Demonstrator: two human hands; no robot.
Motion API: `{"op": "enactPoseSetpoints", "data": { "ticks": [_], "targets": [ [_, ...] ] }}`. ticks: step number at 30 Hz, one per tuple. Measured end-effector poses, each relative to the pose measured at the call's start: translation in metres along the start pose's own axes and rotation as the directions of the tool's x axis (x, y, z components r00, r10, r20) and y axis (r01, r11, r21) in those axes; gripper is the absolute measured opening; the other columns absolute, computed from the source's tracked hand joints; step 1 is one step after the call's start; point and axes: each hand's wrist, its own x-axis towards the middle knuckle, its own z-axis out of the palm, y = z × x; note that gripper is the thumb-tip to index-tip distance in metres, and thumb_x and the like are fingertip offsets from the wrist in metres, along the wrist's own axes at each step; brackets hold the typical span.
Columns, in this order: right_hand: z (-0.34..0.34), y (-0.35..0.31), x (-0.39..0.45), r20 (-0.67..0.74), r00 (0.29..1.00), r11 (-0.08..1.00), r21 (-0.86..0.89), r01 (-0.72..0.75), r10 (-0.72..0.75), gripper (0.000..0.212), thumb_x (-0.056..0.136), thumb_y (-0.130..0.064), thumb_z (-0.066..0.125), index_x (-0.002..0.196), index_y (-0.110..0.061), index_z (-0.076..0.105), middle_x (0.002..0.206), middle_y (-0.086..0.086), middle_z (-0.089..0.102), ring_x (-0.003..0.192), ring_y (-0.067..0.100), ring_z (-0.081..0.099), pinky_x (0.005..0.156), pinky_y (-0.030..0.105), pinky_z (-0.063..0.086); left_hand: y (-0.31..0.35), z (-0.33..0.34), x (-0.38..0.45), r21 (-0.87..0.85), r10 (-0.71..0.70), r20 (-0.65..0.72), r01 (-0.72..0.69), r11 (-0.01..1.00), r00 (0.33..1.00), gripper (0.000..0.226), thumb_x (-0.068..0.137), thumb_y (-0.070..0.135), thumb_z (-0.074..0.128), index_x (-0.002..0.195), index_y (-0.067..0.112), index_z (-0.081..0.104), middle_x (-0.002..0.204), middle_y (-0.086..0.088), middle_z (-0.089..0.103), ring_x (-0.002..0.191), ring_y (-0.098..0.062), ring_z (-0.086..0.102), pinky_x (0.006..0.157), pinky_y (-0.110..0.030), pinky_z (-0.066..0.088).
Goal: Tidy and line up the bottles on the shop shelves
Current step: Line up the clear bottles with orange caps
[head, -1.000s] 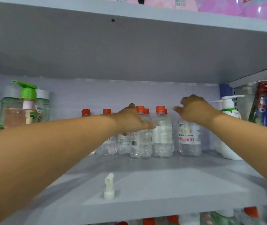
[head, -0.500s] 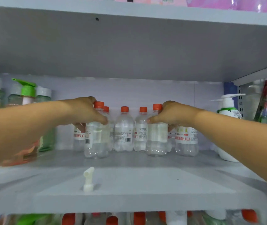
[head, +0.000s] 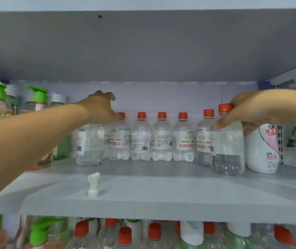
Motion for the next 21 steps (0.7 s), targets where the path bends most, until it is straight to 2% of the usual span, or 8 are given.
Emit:
{"op": "enactPoseSetpoints", "data": {
  "ticks": [2,5,7,11,14,16,18,21],
  "targets": [
    [0.002,-0.002,-0.003,-0.095,0.995,0.986,-0.166,-0.006,-0.01,0.074,0.079,-0.033,0.087,0.139,-0.009,0.05,0.121,0.009,0.067,0.089,0.028,0.071,0.07,0.032,0.057,0.018,0.004,0.007,-0.05,0.098,-0.056,-0.101,0.994,0.994,0.057,0.092,0.05,0.065,0.143,0.027,0.05,0.145,-0.002,0.051,0.128,-0.024,0.051,0.104,-0.036,0.043],
    [0.007,-0.014,-0.004,-0.243,0.965,0.903,-0.43,-0.017,-0.097,0.09,0.08,-0.043,0.083,0.151,-0.015,0.036,0.139,0.011,0.055,0.111,0.033,0.06,0.093,0.039,0.054,0.044,0.012,0.024,-0.031,0.149,-0.065,-0.151,0.988,0.987,0.044,0.097,0.041,0.06,0.137,0.023,0.057,0.14,0.0,0.058,0.124,-0.022,0.054,0.104,-0.034,0.043],
    [0.011,-0.029,0.0,-0.312,0.929,0.873,-0.488,0.021,-0.197,0.075,0.085,-0.05,0.074,0.145,-0.017,0.045,0.137,0.008,0.059,0.115,0.034,0.059,0.099,0.042,0.052,0.06,0.02,0.036,-0.059,0.184,0.008,-0.183,0.981,0.983,0.045,0.097,0.042,0.061,0.138,0.023,0.057,0.142,0.0,0.056,0.116,-0.019,0.054,0.092,-0.029,0.043],
    [0.028,-0.071,0.021,-0.312,0.852,0.864,-0.426,0.27,-0.42,0.038,0.097,-0.041,0.059,0.12,-0.012,0.068,0.124,0.006,0.067,0.112,0.03,0.062,0.096,0.036,0.052,0.075,0.037,0.055,-0.034,0.187,0.151,-0.184,0.982,0.971,0.04,0.101,0.033,0.058,0.137,0.016,0.057,0.136,-0.003,0.056,0.118,-0.023,0.055,0.088,-0.028,0.043],
    [0.053,-0.098,0.054,-0.184,0.906,0.888,-0.346,0.303,-0.38,0.038,0.101,-0.038,0.053,0.113,-0.005,0.07,0.113,0.012,0.071,0.103,0.03,0.068,0.09,0.037,0.056,0.076,0.044,0.066,-0.004,0.169,0.161,-0.171,0.985,0.972,0.006,0.1,0.016,0.052,0.102,0.012,0.055,0.105,-0.008,0.053,0.091,-0.023,0.049,0.073,-0.027,0.043],
    [0.069,-0.108,0.082,-0.12,0.938,0.901,-0.339,0.27,-0.327,0.036,0.103,-0.037,0.053,0.097,-0.004,0.067,0.1,0.012,0.07,0.092,0.031,0.067,0.082,0.035,0.055,0.073,0.048,0.07,-0.008,0.166,0.194,-0.168,0.986,0.967,0.008,0.098,0.011,0.049,0.093,0.011,0.054,0.095,-0.009,0.051,0.085,-0.023,0.045,0.068,-0.027,0.039],
    [0.081,-0.11,0.103,-0.091,0.951,0.914,-0.314,0.256,-0.297,0.034,0.101,-0.036,0.056,0.085,-0.007,0.063,0.085,0.01,0.068,0.078,0.029,0.065,0.074,0.033,0.054,0.068,0.052,0.072,-0.046,0.165,0.201,-0.159,0.986,0.966,0.011,0.097,0.01,0.05,0.093,0.007,0.06,0.095,-0.013,0.058,0.084,-0.024,0.048,0.071,-0.03,0.042],
    [0.092,-0.108,0.113,-0.1,0.951,0.929,-0.266,0.257,-0.292,0.036,0.099,-0.038,0.059,0.091,-0.005,0.069,0.084,0.011,0.075,0.071,0.026,0.07,0.067,0.029,0.052,0.057,0.05,0.073,-0.152,0.139,0.192,-0.11,0.982,0.972,0.027,0.097,0.02,0.059,0.112,0.002,0.073,0.111,-0.018,0.074,0.085,-0.025,0.061,0.086,-0.033,0.053]
  ]
}}
